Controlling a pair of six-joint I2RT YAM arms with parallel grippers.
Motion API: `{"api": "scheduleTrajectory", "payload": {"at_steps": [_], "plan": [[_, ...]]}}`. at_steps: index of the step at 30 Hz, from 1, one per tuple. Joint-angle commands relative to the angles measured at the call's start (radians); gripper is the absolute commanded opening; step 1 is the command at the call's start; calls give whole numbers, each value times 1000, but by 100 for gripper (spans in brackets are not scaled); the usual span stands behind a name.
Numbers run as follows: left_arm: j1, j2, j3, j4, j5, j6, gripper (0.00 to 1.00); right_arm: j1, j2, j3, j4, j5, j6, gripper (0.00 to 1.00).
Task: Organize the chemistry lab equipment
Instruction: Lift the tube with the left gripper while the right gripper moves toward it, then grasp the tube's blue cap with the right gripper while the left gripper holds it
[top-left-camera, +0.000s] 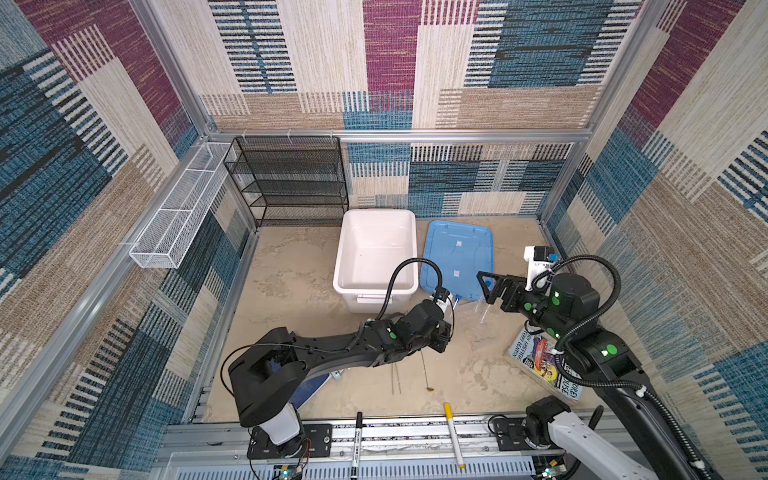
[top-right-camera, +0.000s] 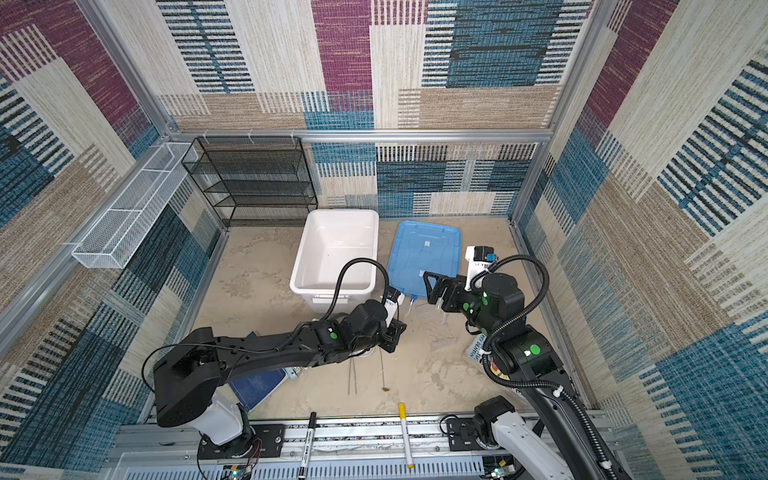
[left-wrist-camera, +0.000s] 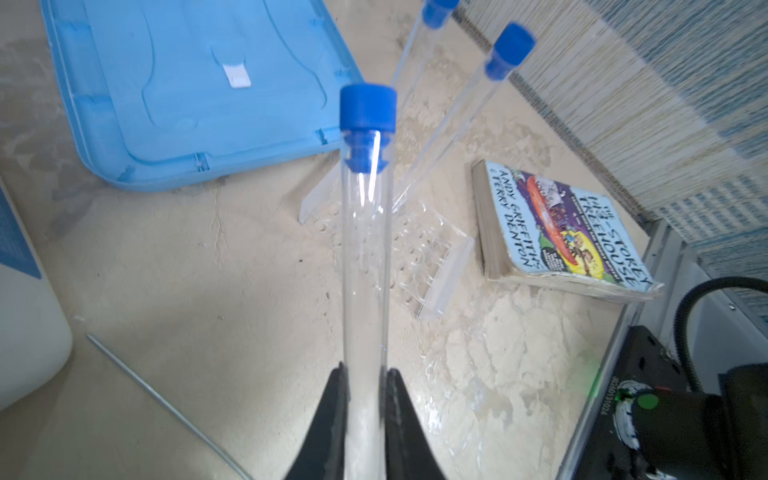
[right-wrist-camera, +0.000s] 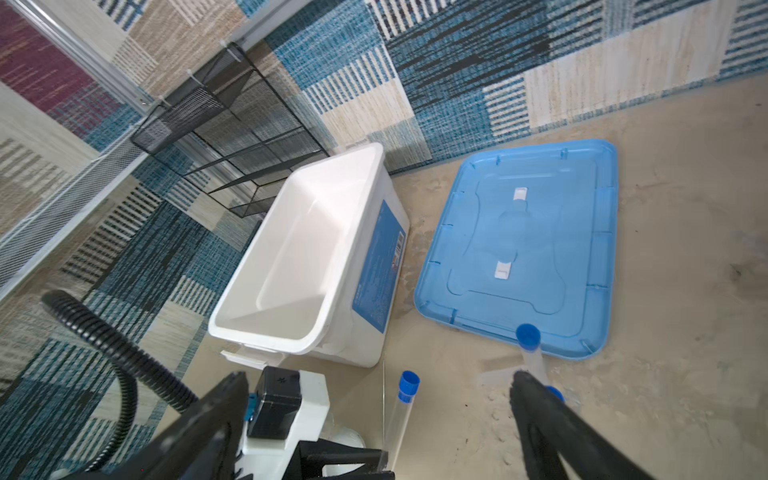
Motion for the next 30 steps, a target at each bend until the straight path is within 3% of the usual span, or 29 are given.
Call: {"api": "scheduleTrajectory", "payload": {"at_steps": [1,4,8,12,21,26,30], "plan": [[1,-43,-25,107,-11,49,14,-5,49,40,-19,-149,-30,100],[5,-67,-35,102,-18,48,14,-7,123,42,-10,-262,-28,100],[5,-96,-58,121,-32,66,14,-7,186,15,30,-337,-7,91],[5,-106,-79,149,-42,49,14,-7,220,-14,51,-331,0,79],[5,-111,-87,177,-19,50,14,-7,281,-82,184,-420,36,70],[5,-102,-92,187,-10,19,14,-6,276,-120,231,-401,62,55],[6,-104,-99,192,-11,17,14,-7,266,-154,250,-399,73,50]]}}
